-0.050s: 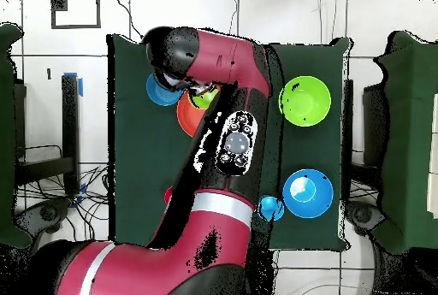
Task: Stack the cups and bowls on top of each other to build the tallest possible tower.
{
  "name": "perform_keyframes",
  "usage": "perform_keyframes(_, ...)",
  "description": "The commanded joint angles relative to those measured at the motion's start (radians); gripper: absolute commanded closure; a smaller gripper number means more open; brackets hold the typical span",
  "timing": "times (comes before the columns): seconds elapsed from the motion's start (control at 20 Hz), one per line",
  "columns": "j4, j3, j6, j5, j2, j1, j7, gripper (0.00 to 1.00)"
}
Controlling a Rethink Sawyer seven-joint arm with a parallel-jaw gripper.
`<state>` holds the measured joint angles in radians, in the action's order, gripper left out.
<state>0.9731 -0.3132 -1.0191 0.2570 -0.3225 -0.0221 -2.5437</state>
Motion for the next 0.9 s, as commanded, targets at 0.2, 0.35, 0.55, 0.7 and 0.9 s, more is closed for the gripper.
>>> perform_keyframes(0.2,0.022,0.033,0.081,-0.038,0.109,-0.002,-0.134,1.00)
perform_keyframes(0.35,-0.045,-0.013,0.081,-0.066,0.151,-0.006,-0.138,1.00)
perform_keyframes(0.55,-0.048,-0.021,0.076,-0.054,0.156,-0.002,-0.119,1.00)
perform_keyframes(0.7,-0.030,-0.016,0.069,-0.055,0.146,-0.006,-0.082,1.00)
perform_keyframes(0.9,0.027,-0.016,0.087,-0.081,0.107,-0.022,-0.014,1.00)
